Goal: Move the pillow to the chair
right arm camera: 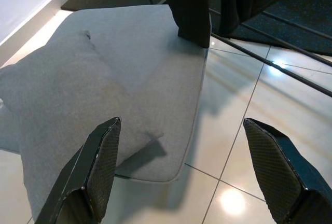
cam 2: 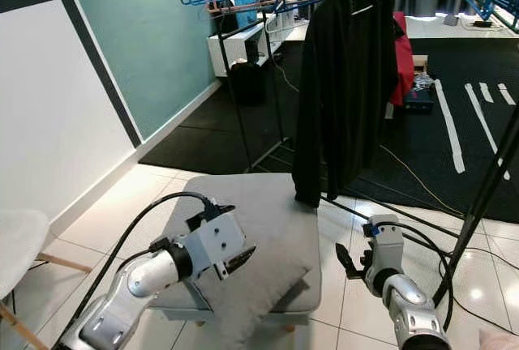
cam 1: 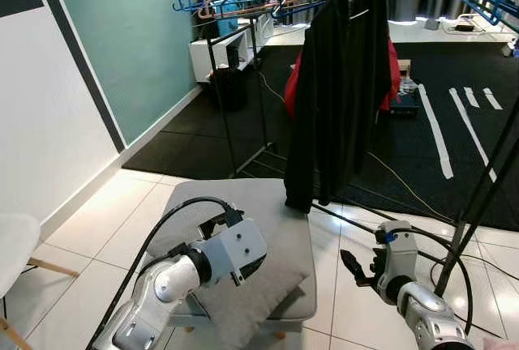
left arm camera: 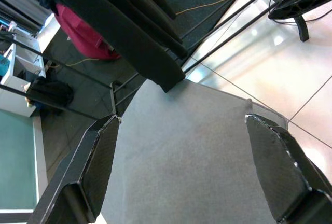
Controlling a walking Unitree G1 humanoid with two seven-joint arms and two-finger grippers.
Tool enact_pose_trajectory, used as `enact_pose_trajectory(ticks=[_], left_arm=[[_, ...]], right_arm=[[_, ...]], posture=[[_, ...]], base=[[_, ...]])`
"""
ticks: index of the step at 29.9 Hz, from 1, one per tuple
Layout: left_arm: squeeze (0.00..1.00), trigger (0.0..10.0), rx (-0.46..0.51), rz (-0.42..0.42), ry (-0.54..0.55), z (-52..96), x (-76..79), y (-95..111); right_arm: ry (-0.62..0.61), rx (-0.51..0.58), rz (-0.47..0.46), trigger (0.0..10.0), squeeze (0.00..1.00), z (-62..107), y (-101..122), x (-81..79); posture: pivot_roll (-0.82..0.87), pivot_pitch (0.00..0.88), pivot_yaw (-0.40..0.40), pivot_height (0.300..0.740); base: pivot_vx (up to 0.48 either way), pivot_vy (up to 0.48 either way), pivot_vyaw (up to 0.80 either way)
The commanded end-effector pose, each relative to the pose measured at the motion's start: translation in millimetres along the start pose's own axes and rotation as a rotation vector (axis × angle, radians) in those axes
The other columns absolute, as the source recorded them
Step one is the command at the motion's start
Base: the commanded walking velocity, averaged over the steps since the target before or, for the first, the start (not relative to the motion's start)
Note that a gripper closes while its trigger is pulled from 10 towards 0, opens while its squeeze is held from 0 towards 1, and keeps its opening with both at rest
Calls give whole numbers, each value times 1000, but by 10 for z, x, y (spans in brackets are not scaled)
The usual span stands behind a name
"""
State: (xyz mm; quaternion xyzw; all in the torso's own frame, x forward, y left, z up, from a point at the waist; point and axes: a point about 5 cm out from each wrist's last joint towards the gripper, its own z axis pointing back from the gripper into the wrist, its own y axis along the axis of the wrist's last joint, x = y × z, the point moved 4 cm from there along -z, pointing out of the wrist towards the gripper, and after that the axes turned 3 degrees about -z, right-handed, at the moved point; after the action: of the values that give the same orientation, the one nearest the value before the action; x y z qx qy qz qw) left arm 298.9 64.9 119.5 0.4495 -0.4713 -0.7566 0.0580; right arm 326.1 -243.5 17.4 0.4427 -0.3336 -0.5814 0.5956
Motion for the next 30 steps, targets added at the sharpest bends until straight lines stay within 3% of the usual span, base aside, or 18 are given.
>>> enact_pose_trajectory(ticks=[1,30], left_arm=[[0,10000,-18,-11,8,59,-53,-53],[0,10000,-12,-9,7,35,-29,-13]], right_arm=[[1,17,-7,10000,0,-12,30,-14],[5,21,13,10000,0,11,66,18]], posture=[[-129,5,77,739],[-143,32,76,739]], base=[[0,0,0],[0,0,0]])
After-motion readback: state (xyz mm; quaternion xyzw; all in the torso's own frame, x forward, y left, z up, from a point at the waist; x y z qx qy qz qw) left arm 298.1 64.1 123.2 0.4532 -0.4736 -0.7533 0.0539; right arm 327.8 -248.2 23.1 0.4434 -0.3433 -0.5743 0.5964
